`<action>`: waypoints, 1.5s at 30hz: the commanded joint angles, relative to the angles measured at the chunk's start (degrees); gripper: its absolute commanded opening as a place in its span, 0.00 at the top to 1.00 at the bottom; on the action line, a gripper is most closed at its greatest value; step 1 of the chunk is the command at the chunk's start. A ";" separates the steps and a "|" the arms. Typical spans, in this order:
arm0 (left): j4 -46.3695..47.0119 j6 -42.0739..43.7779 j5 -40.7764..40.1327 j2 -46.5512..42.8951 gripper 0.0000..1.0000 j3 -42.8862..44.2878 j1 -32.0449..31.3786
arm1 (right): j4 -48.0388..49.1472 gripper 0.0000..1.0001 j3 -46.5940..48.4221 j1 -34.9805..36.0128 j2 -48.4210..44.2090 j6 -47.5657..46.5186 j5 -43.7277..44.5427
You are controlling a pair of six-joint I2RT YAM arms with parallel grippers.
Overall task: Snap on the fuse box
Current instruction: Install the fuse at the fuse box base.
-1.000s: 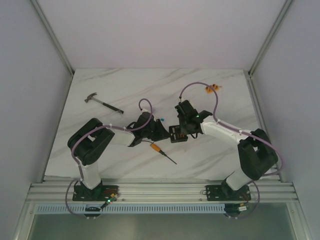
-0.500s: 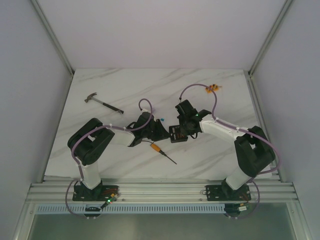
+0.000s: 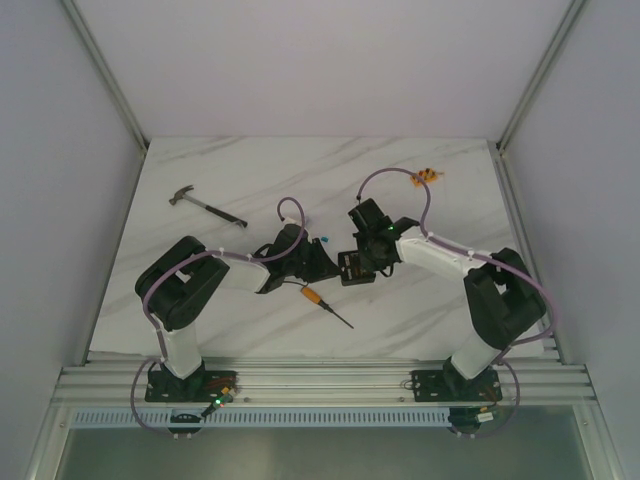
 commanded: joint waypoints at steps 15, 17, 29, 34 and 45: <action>-1.82 0.25 -0.75 1.70 0.68 -0.02 -0.31 | -3.67 1.00 -1.64 -0.94 8.57 -3.58 2.97; -1.96 0.40 -0.75 1.69 0.68 0.01 -0.31 | -3.65 1.00 -1.92 -0.94 9.85 -3.78 2.76; -1.88 0.21 -0.77 2.05 0.69 -0.18 -0.31 | -2.76 1.00 -4.22 -1.93 15.79 -4.78 4.29; -2.28 0.28 -1.08 1.10 0.69 -0.58 -0.31 | -2.17 1.00 -2.16 0.38 15.26 -6.20 3.61; -4.97 0.45 -4.44 -6.81 0.68 -5.17 -0.32 | -1.84 1.00 4.29 5.99 8.41 -6.10 -0.57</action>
